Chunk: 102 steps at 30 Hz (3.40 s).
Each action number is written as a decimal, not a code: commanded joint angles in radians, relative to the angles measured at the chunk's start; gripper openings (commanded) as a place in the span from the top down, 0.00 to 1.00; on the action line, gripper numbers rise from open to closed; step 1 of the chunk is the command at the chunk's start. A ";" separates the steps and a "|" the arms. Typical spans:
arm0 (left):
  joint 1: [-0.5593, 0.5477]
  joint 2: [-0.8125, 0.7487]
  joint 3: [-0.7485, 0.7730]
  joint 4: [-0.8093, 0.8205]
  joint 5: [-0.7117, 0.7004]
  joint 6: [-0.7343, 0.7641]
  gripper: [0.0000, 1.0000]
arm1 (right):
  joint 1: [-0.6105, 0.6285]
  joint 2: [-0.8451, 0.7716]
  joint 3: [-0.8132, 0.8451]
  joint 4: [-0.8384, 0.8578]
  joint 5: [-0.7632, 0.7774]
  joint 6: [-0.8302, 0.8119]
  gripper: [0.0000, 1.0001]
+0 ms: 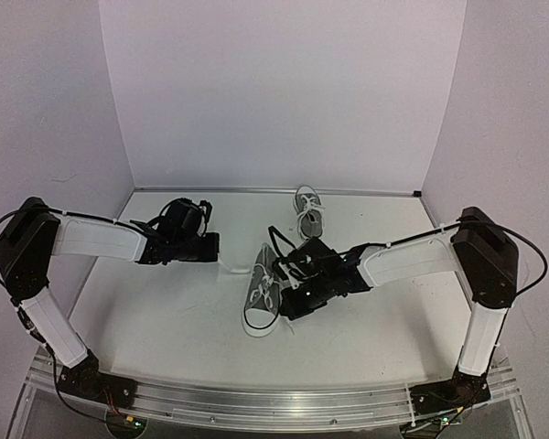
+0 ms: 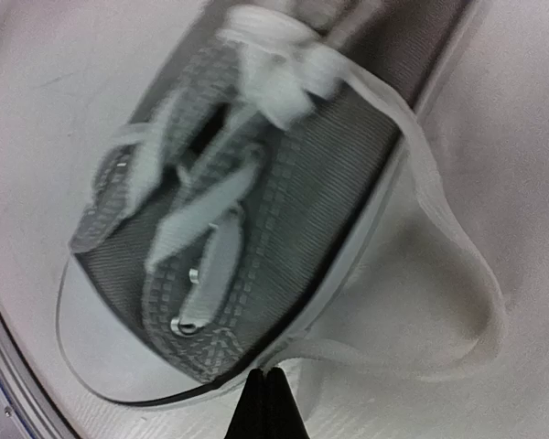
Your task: Tie the shoes
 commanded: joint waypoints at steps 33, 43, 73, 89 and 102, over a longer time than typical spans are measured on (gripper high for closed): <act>-0.023 -0.324 -0.383 0.403 0.210 0.199 1.00 | -0.022 0.249 0.742 -0.129 -0.014 -0.081 0.99; -0.047 -0.366 -0.437 0.434 0.377 0.270 1.00 | -0.023 0.384 0.832 -0.128 -0.143 -0.015 0.94; -0.063 -0.253 -0.251 0.316 0.497 0.511 1.00 | -0.147 0.125 0.463 -0.131 -0.141 -0.058 0.63; -0.053 -0.123 -0.112 0.348 0.362 0.522 1.00 | -0.147 0.200 0.411 -0.129 -0.109 -0.100 0.65; -0.044 -0.110 -0.109 0.350 0.374 0.512 1.00 | -0.185 0.190 0.413 -0.125 -0.137 -0.104 0.73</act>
